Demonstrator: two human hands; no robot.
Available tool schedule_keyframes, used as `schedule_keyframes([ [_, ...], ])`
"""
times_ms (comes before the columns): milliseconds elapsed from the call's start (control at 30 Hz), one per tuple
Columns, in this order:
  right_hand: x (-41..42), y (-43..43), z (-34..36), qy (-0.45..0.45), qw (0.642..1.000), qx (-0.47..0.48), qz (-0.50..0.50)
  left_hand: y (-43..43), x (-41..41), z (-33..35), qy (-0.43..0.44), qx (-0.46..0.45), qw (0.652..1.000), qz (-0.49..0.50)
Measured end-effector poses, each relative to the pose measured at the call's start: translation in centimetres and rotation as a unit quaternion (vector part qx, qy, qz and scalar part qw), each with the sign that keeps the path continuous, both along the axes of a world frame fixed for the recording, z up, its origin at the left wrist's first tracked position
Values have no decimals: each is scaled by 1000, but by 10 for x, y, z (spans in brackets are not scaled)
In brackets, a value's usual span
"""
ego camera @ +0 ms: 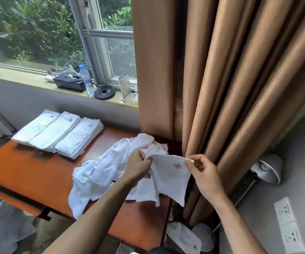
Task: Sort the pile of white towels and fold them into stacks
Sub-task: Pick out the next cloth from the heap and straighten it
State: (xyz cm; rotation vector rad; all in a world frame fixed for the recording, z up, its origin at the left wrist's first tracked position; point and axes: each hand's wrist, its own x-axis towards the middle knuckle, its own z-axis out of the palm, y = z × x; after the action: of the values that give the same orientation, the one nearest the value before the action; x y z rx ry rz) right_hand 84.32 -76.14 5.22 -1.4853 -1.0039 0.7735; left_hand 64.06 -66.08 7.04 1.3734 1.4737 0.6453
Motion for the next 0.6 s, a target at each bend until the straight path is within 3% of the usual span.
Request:
schedule_keyframes([
  [100, -4, 3, -6, 3, 999, -19, 45, 1, 4, 6, -153, -129, 979, 36],
  [233, -15, 4, -14, 4, 996, -11, 84, -1, 11, 4, -275, -197, 937, 92],
  [600, -39, -3, -18, -24, 989, -55, 138, -3, 12, -8, -352, -175, 900, 189],
])
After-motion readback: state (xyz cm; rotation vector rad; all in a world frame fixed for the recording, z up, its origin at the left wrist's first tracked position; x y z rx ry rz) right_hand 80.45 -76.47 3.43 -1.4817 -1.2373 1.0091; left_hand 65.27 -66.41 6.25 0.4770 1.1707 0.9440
